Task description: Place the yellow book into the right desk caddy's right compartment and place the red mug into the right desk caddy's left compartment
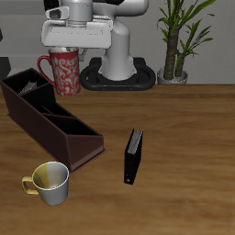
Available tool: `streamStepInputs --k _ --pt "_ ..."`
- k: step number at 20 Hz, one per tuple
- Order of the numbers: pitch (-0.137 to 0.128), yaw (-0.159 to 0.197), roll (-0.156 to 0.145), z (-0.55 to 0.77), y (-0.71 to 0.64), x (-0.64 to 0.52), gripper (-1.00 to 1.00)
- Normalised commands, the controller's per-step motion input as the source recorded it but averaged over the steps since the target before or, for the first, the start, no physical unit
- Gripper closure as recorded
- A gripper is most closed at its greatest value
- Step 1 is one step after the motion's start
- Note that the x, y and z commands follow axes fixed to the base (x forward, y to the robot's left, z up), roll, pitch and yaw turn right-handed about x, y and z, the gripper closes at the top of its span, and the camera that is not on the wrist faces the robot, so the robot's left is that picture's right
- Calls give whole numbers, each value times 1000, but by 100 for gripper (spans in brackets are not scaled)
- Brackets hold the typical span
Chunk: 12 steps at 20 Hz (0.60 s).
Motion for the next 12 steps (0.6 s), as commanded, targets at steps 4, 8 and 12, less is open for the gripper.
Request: streamStepInputs --k 4,8,12 --pt "19 -28 1 -156 91 217 100" --pt "43 22 16 -303 72 238 100" --pt "15 -26 -1 -232 -13 95 100"
